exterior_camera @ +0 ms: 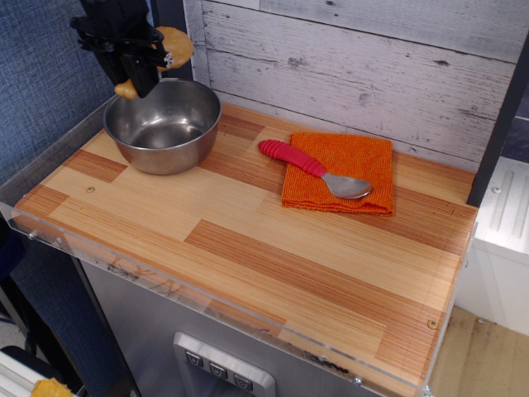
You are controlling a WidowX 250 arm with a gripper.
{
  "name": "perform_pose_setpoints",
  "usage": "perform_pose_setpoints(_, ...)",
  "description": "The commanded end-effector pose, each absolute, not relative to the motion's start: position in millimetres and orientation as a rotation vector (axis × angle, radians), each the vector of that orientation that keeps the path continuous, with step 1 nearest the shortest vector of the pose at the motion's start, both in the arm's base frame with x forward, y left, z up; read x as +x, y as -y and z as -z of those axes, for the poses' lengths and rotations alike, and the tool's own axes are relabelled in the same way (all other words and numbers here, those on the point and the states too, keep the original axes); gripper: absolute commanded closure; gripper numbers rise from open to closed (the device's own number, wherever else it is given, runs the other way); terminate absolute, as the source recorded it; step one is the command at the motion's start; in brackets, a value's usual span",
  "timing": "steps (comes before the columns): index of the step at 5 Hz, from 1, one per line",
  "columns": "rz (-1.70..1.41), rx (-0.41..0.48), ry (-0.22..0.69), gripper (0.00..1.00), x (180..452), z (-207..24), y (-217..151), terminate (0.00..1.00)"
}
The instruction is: Put the chicken piece in the pot
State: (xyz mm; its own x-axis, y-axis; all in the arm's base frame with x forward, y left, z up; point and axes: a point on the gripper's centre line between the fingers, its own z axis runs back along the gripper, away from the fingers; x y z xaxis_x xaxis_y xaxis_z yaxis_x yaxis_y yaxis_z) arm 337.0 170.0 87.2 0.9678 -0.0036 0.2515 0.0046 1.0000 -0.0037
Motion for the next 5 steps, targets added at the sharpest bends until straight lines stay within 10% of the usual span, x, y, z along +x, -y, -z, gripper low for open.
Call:
perform_pose_setpoints(1, 0.039, 0.021, 0.232, 1.00, 302.3, -75.3, -179.7, 0.00)
perform_pose_setpoints(5, 0.063, 0.015, 0.246, 1.00, 313.8, -64.3, -170.9, 0.00)
